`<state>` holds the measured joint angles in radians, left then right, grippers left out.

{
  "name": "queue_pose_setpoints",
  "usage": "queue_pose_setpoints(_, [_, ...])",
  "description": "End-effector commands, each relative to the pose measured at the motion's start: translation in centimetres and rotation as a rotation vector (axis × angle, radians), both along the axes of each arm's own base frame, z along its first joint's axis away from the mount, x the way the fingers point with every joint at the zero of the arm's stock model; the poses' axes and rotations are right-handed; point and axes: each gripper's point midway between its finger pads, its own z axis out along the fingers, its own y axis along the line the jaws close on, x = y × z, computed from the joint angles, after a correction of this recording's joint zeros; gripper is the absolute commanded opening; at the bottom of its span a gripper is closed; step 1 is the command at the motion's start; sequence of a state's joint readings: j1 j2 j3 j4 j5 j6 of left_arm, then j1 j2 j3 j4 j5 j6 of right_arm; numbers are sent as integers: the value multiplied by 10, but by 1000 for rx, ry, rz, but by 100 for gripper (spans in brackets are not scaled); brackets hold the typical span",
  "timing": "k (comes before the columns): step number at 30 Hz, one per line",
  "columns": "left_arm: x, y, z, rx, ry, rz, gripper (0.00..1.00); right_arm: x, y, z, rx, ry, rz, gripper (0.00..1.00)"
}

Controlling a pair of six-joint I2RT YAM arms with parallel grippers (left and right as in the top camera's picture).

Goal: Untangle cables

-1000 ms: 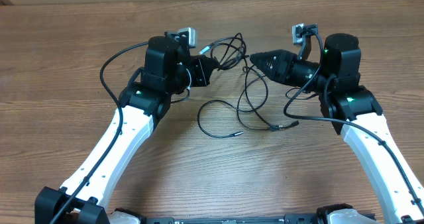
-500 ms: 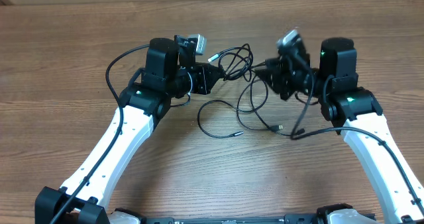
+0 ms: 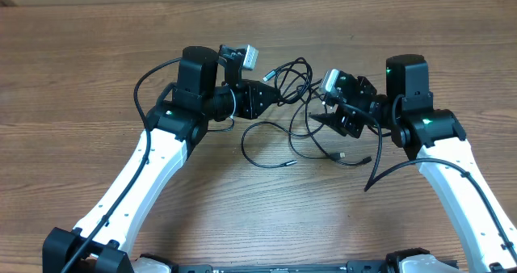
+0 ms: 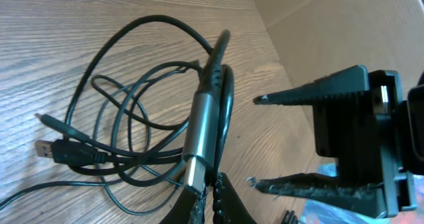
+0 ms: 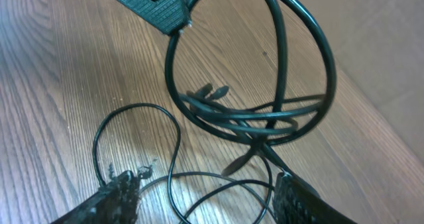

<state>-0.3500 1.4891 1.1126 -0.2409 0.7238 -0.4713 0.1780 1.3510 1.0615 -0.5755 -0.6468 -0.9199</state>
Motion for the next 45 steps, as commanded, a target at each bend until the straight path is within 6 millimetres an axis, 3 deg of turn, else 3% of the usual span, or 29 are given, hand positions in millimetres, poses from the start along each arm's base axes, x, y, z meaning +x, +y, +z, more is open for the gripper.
queue_pose_setpoints(1, [-6, -6, 9, -33, -5, -46, 5, -4, 11, 13, -17, -80, 70, 64])
queue_pose_setpoints(9, [-10, -9, 11, -37, -35, -93, 4, -8, 26, 8, -107, -149, 123, 57])
queue_pose_setpoints(16, [-15, -6, 2, 9, -45, -118, 4, 0, 25, 10, -129, -181, 95, 53])
queue_pose_setpoints(18, [-13, -3, -4, 35, -35, -91, 4, 6, 21, 11, -132, -179, 50, 38])
queue_pose_setpoints(20, [-12, -1, -7, 49, -26, -78, 4, 20, 17, 20, -29, -88, -123, 29])
queue_pose_setpoints(24, [-12, -1, -6, 47, -28, -80, 4, 31, 13, 32, 197, 123, -358, 31])
queue_pose_setpoints(26, [-12, -1, -6, 45, -31, -81, 4, 33, 13, 33, 306, 252, -462, 37])
queue_pose_setpoints(29, [-14, -6, 2, 12, -52, -110, 4, 31, 21, 26, 352, 355, -509, 47])
queue_pose_setpoints(31, [-14, -9, 5, 0, -64, -123, 4, 30, 28, 15, 337, 388, -504, 49])
queue_pose_setpoints(39, [-15, -11, 6, -3, -71, -130, 4, 40, 28, -28, 325, 542, -588, 49])
queue_pose_setpoints(42, [-15, -11, 6, -3, -71, -130, 4, 41, 28, -32, 326, 556, -598, 47])
queue_pose_setpoints(45, [-15, -11, 6, -3, -71, -130, 4, 44, 29, -28, 345, 552, -603, 40])
